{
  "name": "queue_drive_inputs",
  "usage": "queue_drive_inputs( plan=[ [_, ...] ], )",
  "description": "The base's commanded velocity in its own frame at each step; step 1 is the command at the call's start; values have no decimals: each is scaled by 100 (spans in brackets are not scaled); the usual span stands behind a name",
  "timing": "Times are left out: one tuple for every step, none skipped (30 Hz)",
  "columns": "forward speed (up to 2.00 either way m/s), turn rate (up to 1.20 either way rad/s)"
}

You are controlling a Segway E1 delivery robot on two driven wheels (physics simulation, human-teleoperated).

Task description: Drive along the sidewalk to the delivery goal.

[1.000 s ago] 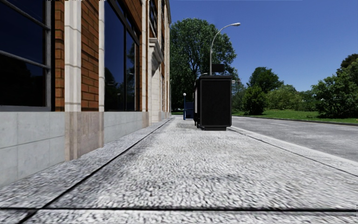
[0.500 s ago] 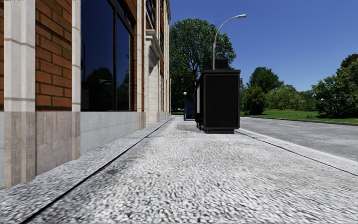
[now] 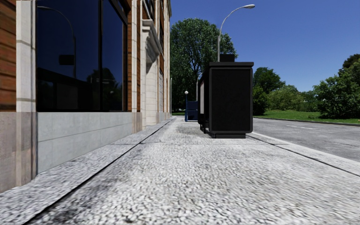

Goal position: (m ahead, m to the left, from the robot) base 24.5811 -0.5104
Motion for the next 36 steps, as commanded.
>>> queue_drive_inputs(
  plan=[
    [200,0],
    [200,0],
    [200,0],
    [200,0],
    [200,0],
    [200,0],
    [200,0],
    [200,0],
    [200,0],
    [200,0],
    [200,0],
    [200,0],
    [200,0],
    [200,0],
    [200,0],
    [200,0],
    [200,0],
    [200,0],
    [200,0],
    [200,0],
    [200,0],
    [200,0],
    [200,0],
    [200,0],
    [200,0],
    [200,0],
    [200,0],
    [200,0],
    [200,0],
    [200,0],
    [200,0],
    [200,0],
    [200,0],
    [200,0],
    [200,0],
    [200,0]
  ],
)
